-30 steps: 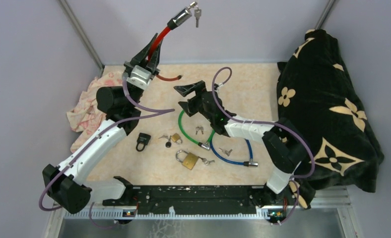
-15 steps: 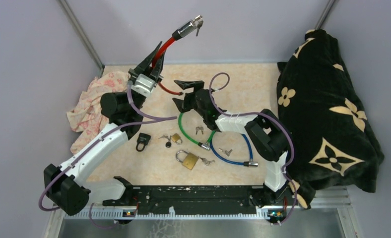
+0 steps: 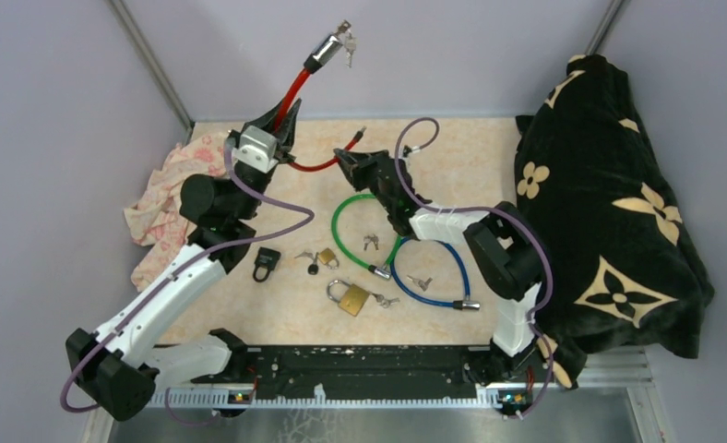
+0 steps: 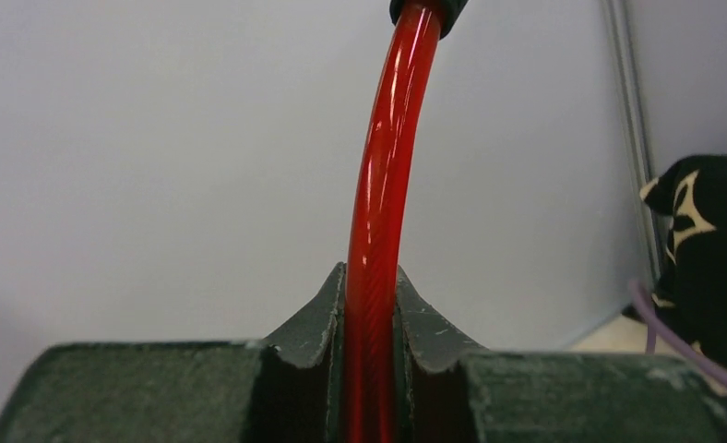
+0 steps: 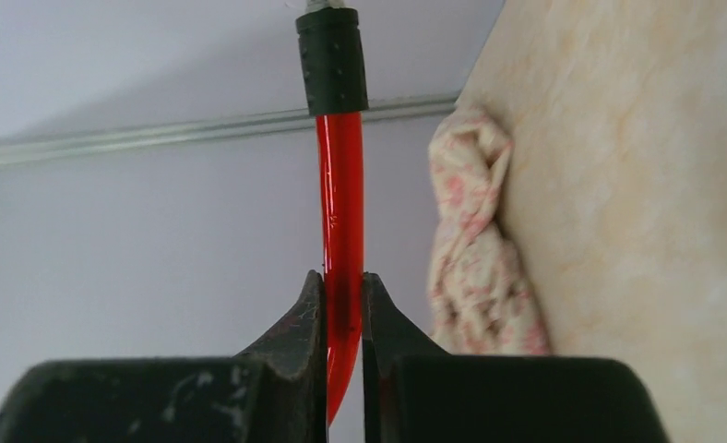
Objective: Lock with the key
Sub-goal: Lock the lock.
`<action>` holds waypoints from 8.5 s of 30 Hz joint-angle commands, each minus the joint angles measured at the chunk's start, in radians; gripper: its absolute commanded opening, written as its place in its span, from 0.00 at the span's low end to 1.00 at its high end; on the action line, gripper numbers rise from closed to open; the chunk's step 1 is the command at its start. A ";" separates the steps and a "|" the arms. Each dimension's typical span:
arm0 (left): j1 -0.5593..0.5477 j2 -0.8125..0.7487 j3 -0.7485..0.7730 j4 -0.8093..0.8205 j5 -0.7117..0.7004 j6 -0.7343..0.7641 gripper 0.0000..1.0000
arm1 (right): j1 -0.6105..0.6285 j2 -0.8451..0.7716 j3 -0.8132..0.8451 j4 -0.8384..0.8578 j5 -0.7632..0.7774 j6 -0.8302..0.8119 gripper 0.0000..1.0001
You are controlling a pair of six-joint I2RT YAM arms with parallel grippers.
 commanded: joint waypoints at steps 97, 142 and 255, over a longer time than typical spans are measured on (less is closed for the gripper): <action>0.070 0.031 -0.809 -0.301 0.258 -0.731 0.00 | 0.135 -0.386 -0.286 -0.659 -0.482 -1.413 0.00; -0.007 0.044 -0.811 -0.038 0.193 -0.366 0.00 | 0.136 -0.391 -0.307 -0.765 -0.503 -1.352 0.00; -0.296 -0.327 -0.835 -0.574 0.267 1.270 0.00 | 0.081 -0.187 -0.428 -0.120 -1.098 -1.491 0.23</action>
